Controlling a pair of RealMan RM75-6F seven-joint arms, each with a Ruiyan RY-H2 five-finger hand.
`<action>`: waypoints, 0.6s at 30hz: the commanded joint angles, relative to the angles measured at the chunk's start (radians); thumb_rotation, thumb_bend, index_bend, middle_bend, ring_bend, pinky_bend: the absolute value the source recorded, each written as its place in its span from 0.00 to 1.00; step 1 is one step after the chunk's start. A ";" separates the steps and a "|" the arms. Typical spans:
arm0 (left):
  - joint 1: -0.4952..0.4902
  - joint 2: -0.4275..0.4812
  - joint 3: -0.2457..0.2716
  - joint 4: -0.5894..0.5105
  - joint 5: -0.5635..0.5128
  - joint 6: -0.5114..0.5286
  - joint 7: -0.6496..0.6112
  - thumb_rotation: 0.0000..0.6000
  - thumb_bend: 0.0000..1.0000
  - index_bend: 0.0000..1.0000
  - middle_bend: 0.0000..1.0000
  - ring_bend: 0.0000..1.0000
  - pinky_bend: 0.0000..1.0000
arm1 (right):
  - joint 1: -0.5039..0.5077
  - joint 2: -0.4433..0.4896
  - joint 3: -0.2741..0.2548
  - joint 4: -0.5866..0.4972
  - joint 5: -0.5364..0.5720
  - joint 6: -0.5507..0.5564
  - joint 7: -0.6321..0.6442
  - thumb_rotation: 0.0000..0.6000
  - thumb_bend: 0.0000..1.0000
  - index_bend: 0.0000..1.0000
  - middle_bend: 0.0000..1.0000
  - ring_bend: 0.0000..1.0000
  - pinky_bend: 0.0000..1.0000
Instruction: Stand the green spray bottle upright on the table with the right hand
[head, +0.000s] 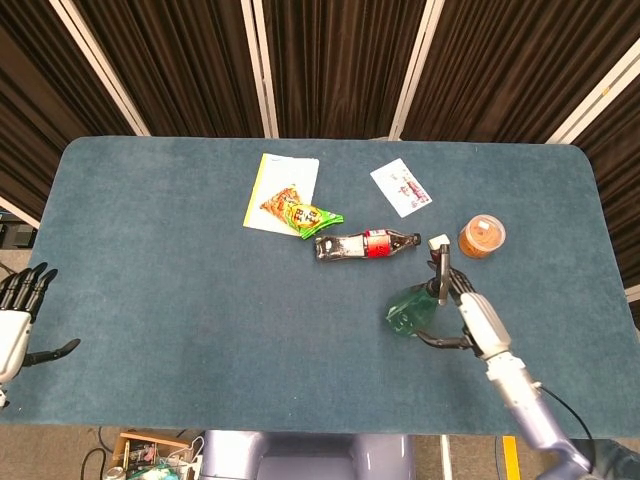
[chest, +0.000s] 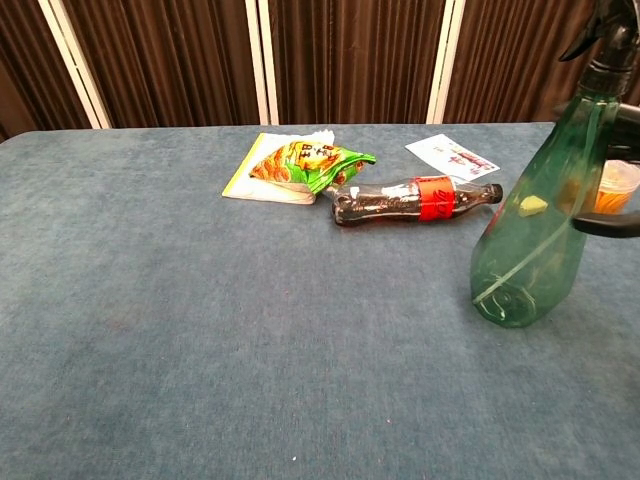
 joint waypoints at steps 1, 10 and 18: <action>0.001 0.000 -0.001 0.002 -0.002 0.001 -0.002 1.00 0.02 0.00 0.00 0.00 0.07 | -0.043 0.056 -0.041 0.005 -0.022 0.036 -0.040 1.00 0.25 0.00 0.00 0.00 0.00; 0.000 -0.010 0.006 -0.008 0.008 -0.001 0.033 1.00 0.02 0.00 0.00 0.00 0.07 | -0.171 0.161 -0.111 0.124 0.040 0.120 -0.472 1.00 0.26 0.00 0.00 0.00 0.00; 0.002 -0.020 0.003 -0.004 0.016 0.016 0.042 1.00 0.02 0.00 0.00 0.00 0.07 | -0.253 0.042 -0.009 0.149 0.163 0.323 -0.741 1.00 0.27 0.00 0.00 0.00 0.00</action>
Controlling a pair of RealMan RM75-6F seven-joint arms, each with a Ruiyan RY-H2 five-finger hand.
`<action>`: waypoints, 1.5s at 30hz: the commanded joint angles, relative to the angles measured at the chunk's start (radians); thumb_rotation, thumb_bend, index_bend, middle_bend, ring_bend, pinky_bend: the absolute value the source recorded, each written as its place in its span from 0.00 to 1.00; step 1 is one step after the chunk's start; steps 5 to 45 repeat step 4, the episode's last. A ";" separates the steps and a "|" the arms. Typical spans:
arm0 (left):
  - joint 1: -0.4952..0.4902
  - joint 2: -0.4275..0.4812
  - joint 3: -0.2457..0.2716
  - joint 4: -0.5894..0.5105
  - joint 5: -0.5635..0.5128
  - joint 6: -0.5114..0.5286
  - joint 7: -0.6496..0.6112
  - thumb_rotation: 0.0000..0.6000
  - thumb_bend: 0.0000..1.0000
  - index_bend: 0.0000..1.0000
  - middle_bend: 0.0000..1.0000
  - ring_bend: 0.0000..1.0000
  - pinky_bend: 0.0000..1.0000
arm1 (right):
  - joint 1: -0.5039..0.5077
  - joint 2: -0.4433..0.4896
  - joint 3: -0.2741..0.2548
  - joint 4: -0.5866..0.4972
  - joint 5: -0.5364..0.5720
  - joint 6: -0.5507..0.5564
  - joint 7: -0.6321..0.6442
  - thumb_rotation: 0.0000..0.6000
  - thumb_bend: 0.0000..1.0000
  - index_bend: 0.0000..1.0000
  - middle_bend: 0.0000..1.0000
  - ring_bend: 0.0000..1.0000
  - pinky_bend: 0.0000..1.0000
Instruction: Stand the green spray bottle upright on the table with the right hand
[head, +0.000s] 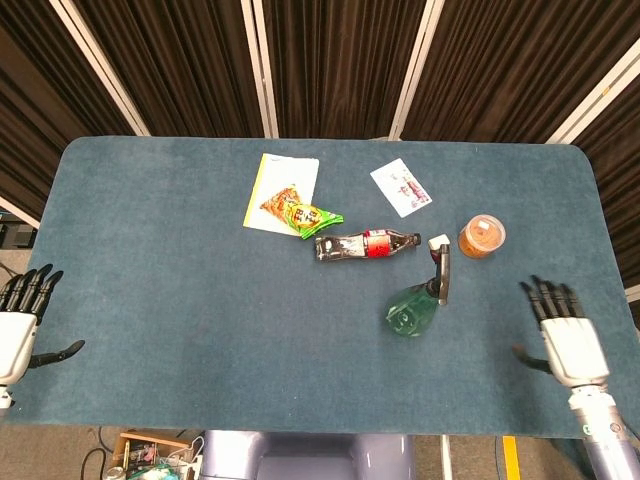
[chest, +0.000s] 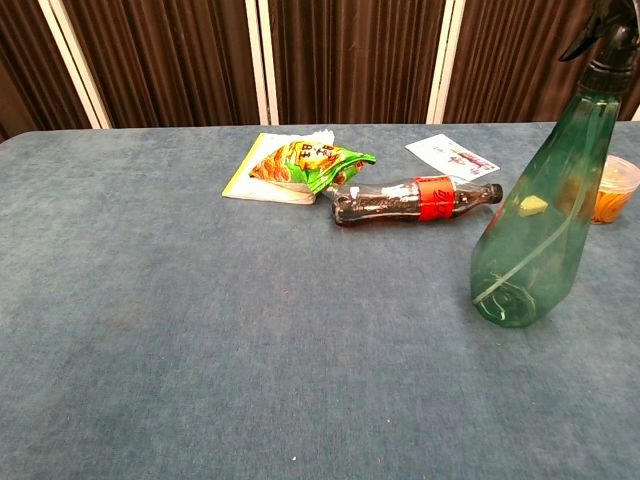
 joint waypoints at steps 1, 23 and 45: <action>0.000 -0.003 0.000 0.005 -0.002 -0.002 0.001 1.00 0.02 0.00 0.00 0.00 0.07 | -0.073 -0.058 0.056 0.033 0.074 0.138 -0.093 1.00 0.27 0.00 0.00 0.00 0.00; 0.000 -0.004 0.000 0.008 -0.004 -0.004 0.004 1.00 0.02 0.00 0.00 0.00 0.07 | -0.081 -0.052 0.051 0.026 0.049 0.155 -0.082 1.00 0.27 0.00 0.00 0.00 0.00; 0.000 -0.004 0.000 0.008 -0.004 -0.004 0.004 1.00 0.02 0.00 0.00 0.00 0.07 | -0.081 -0.052 0.051 0.026 0.049 0.155 -0.082 1.00 0.27 0.00 0.00 0.00 0.00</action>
